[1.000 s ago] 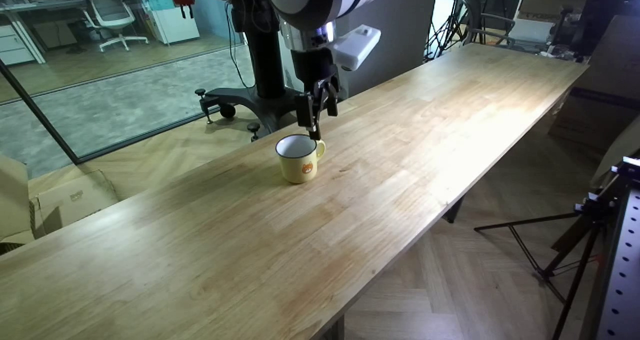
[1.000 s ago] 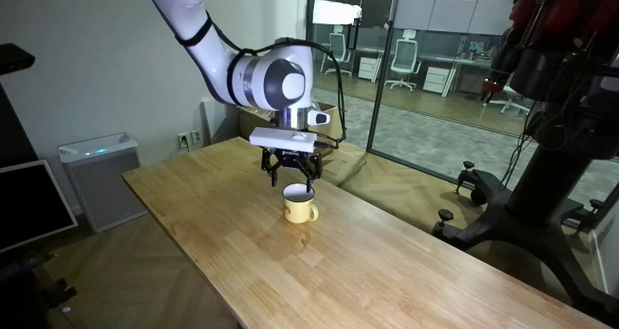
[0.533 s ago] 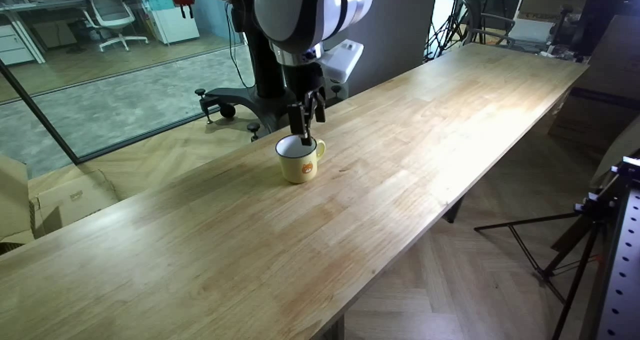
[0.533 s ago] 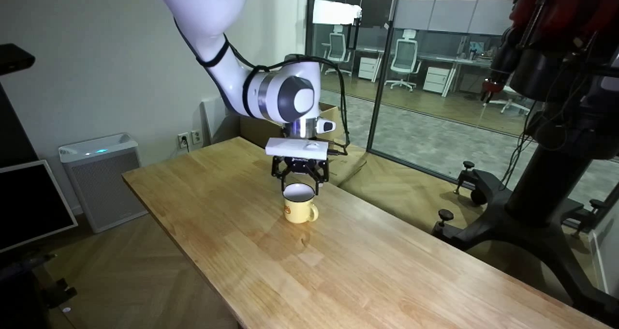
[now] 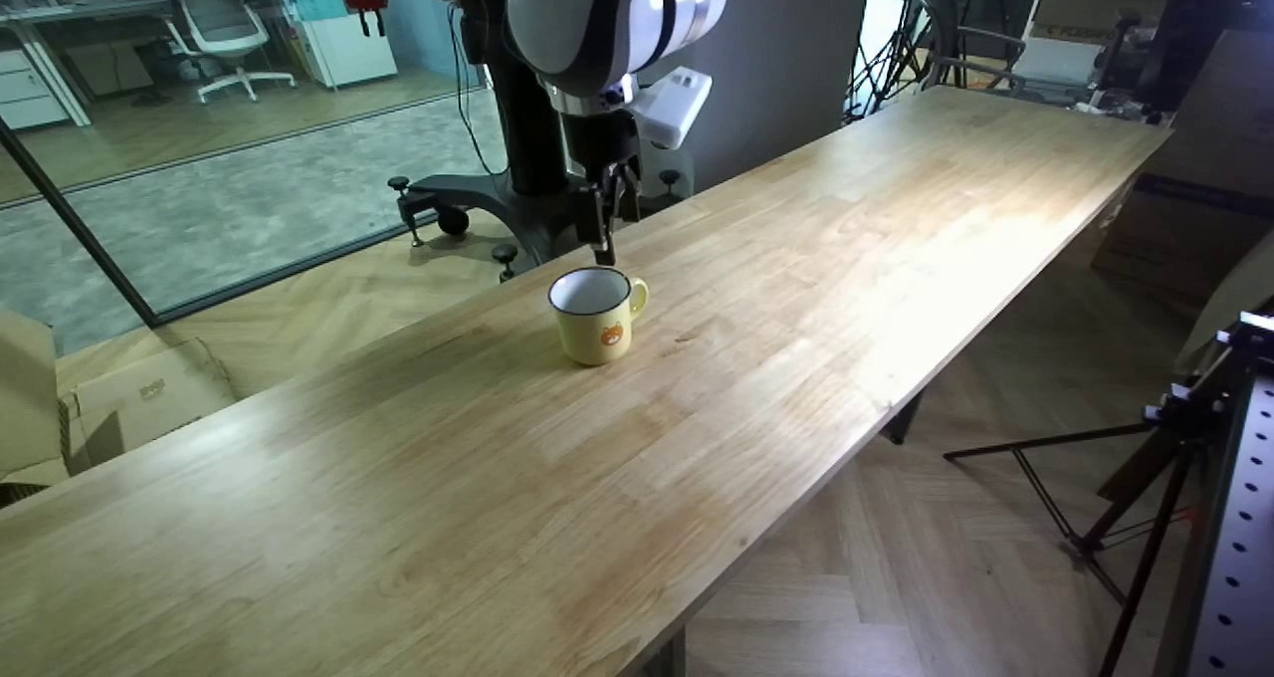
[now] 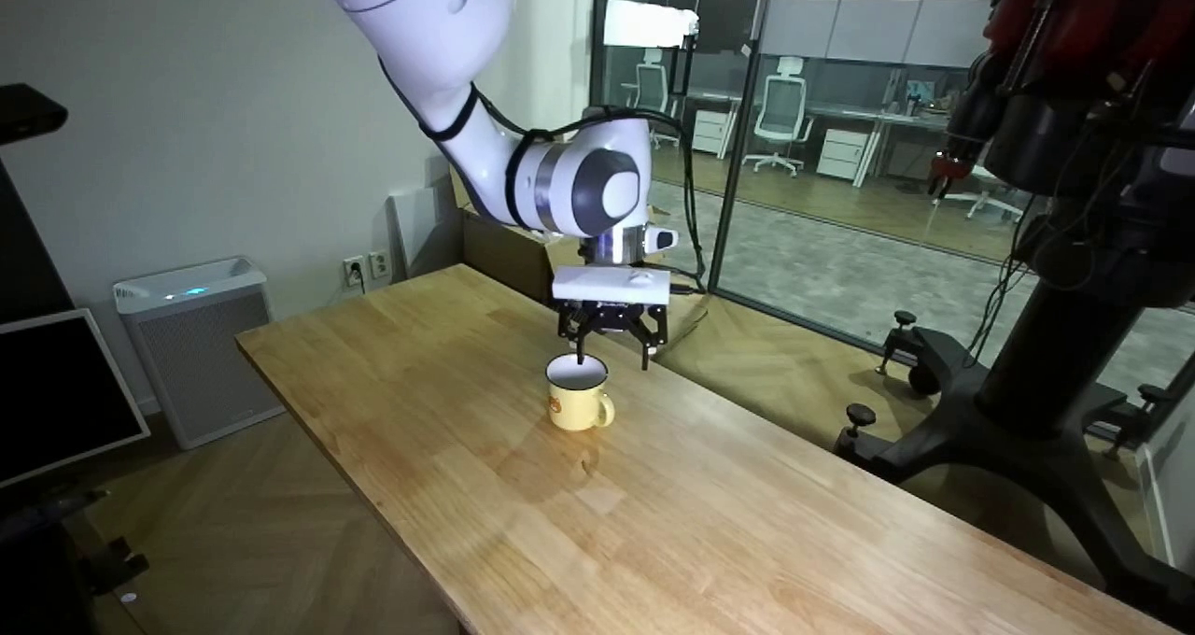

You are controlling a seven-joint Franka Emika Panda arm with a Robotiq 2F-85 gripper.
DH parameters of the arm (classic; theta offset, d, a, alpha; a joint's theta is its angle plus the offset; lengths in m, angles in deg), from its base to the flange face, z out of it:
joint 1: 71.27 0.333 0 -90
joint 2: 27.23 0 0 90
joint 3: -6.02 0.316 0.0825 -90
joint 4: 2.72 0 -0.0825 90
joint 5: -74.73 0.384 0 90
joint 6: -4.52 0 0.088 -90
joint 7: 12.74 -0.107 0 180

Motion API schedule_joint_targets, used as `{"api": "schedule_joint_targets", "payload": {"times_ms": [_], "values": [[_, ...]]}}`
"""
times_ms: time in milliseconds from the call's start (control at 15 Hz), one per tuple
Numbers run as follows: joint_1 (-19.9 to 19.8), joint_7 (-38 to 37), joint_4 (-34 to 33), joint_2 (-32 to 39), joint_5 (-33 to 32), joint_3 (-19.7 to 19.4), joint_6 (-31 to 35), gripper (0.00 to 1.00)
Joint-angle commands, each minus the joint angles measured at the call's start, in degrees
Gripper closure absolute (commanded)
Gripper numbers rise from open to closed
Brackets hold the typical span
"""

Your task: Slide the cup forward

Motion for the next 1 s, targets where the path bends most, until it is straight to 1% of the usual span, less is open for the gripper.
{"api": "schedule_joint_targets", "payload": {"times_ms": [0, 333, 600, 667, 733, 933], "values": [[-0.25, -0.08, -0.57, 0.38, -0.29, 0.27, -0.31, 0.00], [-0.52, 1.58, -3.29, 3.48, -0.35, 0.79, -0.07, 0.00], [-0.12, 1.65, -5.06, 6.02, -1.01, 0.16, 0.52, 0.00], [-0.08, 1.61, -5.58, 6.61, -1.12, 0.06, 0.61, 0.25], [-0.06, 1.85, -6.18, 7.22, -1.38, 0.02, 0.57, 0.25], [0.23, 2.26, -7.81, 8.59, -2.14, -0.08, 0.48, 0.48]]}}
